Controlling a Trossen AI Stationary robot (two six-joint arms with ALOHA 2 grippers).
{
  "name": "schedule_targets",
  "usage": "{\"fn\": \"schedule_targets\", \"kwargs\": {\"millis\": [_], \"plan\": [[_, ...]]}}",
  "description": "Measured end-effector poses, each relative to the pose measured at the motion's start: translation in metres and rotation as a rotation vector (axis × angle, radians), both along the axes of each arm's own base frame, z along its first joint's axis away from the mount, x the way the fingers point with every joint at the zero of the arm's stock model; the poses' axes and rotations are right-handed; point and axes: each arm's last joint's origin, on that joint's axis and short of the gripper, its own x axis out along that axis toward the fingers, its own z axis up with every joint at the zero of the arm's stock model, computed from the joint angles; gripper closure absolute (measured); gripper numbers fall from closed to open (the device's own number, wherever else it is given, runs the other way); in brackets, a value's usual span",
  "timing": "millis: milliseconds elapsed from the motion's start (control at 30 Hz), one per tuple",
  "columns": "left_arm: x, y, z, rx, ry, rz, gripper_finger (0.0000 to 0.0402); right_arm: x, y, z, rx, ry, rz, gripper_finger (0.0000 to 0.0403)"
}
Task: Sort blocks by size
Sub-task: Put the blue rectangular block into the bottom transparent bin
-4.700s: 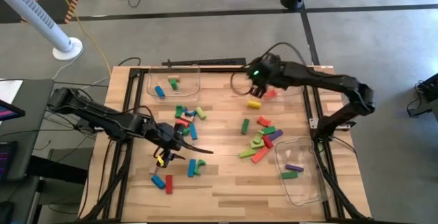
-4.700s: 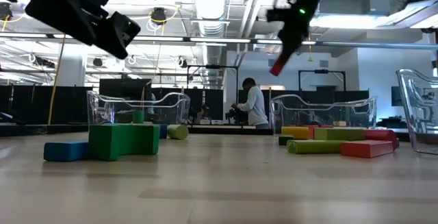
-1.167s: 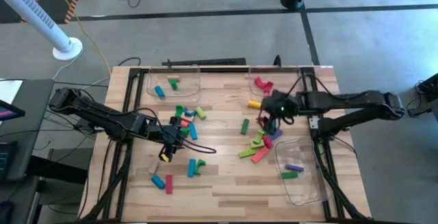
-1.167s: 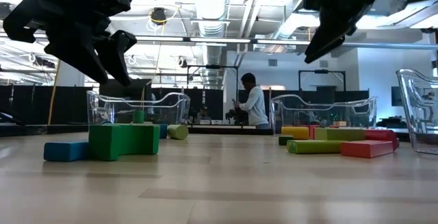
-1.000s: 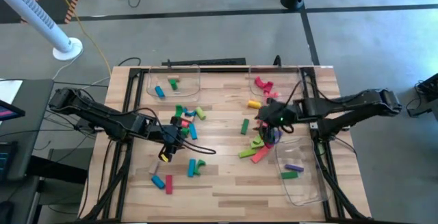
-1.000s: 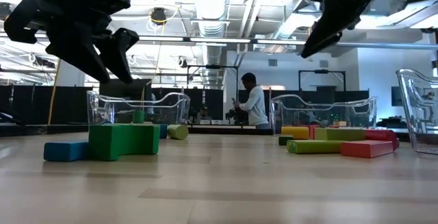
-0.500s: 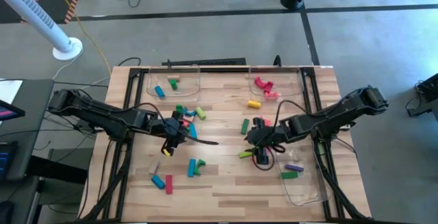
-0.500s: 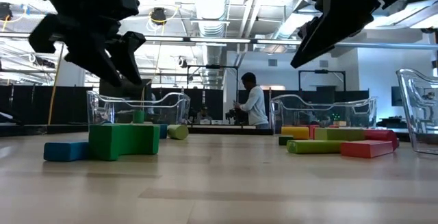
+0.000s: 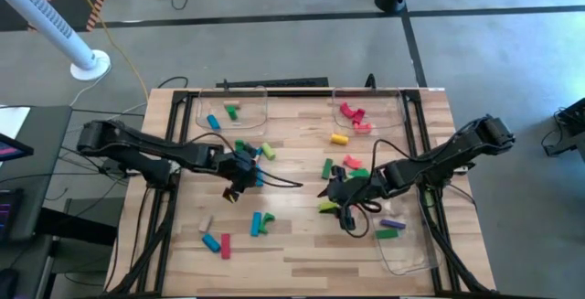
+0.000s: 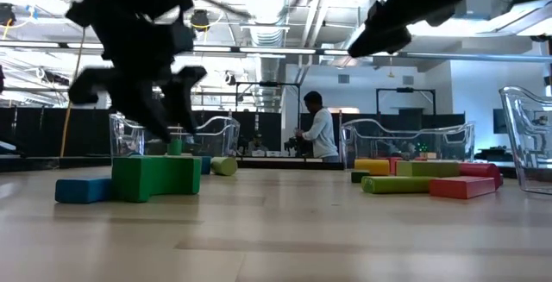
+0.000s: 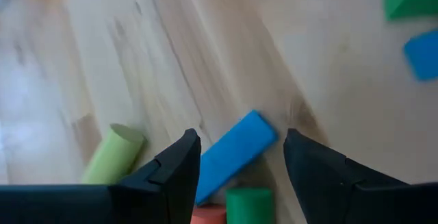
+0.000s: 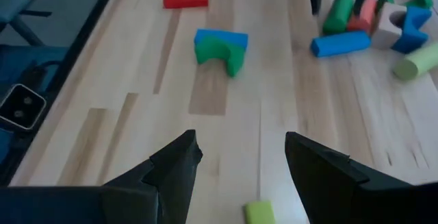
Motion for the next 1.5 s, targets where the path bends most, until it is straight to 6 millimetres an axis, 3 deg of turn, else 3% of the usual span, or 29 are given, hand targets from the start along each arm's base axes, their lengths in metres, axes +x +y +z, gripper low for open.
{"fn": "schedule_targets", "kwargs": {"millis": [167, 400, 767, 1033, 1300, 1500], "plan": [[0.009, 0.01, -0.017, 0.027, 0.084, 0.003, 0.0203, 0.0, 0.005, 0.001, -0.002, -0.016, 0.021, 0.0154], [0.024, 0.022, -0.026, 0.058, 0.139, -0.015, 0.0203, -0.001, 0.007, 0.002, -0.009, -0.025, 0.017, 0.0154], [0.047, 0.034, -0.044, -0.062, 0.318, -0.013, 0.0226, -0.001, 0.006, 0.002, -0.015, -0.027, 0.008, 0.0154], [0.05, 0.034, -0.04, -0.084, 0.333, -0.031, 0.0303, -0.001, 0.007, 0.002, -0.017, -0.027, 0.01, 0.0154], [0.049, 0.031, -0.029, -0.093, 0.303, -0.045, 0.0305, -0.002, 0.01, 0.002, -0.027, -0.036, 0.033, 0.0154], [0.041, 0.023, 0.008, -0.088, 0.169, -0.062, 0.0305, -0.002, 0.024, 0.013, -0.063, -0.099, 0.112, 0.0154]]}}
